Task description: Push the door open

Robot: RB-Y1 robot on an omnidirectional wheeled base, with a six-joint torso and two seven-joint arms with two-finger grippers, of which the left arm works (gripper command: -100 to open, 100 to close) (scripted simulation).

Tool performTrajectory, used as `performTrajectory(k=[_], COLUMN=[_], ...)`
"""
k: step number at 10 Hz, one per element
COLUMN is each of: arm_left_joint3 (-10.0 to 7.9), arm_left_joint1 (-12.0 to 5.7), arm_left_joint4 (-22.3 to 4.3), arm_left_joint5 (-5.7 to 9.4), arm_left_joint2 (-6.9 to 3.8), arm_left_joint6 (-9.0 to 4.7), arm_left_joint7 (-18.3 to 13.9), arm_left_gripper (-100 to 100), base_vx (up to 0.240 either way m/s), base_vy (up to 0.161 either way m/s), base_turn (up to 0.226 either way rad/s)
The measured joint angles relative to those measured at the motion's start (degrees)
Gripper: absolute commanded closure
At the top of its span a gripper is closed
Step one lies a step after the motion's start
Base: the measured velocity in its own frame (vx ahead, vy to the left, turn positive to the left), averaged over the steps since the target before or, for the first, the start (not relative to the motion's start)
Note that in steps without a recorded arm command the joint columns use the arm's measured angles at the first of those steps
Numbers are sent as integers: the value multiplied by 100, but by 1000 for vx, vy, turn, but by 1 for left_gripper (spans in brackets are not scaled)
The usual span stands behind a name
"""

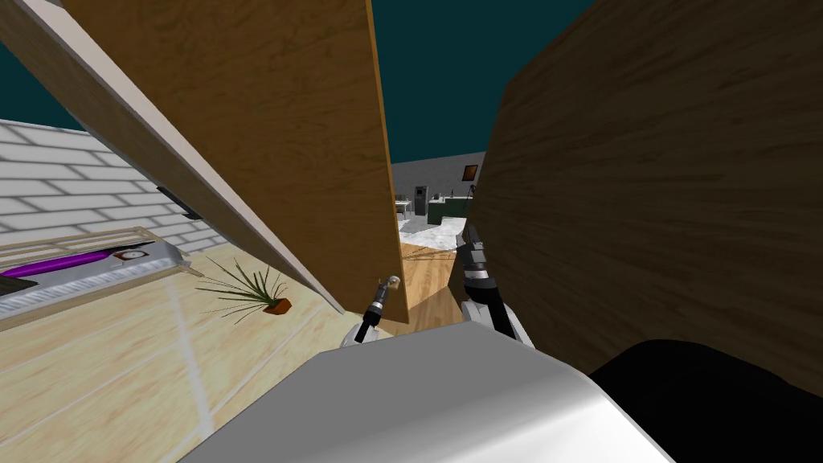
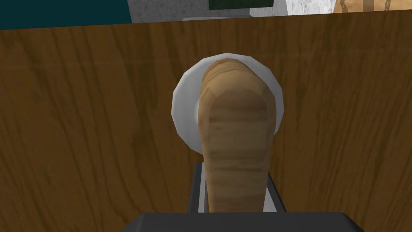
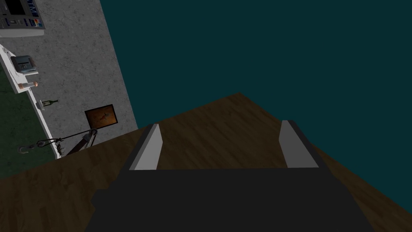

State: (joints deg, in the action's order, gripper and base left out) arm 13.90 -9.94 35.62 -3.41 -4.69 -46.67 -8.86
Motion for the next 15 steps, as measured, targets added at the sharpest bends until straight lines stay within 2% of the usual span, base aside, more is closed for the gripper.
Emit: performTrajectory(k=[1,2,3,4,5,6,7,8,11,15], arm_left_joint3=[-84,-113,-114,-198,-263,-326,-427,-491,-779,-1087], arm_left_joint1=[-56,-4,86,35,130,93,26,84,33,60], arm_left_joint4=[-171,-106,82,-11,117,62,-83,17,-31,13], arm_left_joint5=[37,47,43,81,103,132,175,200,322,447], arm_left_joint2=[22,12,-5,7,28,24,49,32,60,107], arm_left_joint6=[-70,-57,26,10,87,94,11,37,91,139], arm_left_joint7=[50,77,85,119,182,212,264,298,434,609], arm_left_gripper=[100,100,100,100,100,100,100,100,100,100], base_vx=[104,51,93,149,143,144,137,152,163,164], base_vy=[-90,-39,-101,-117,-117,-141,-150,-148,-149,-133], base_turn=[46,9,44,85,44,71,60,71,65,66])
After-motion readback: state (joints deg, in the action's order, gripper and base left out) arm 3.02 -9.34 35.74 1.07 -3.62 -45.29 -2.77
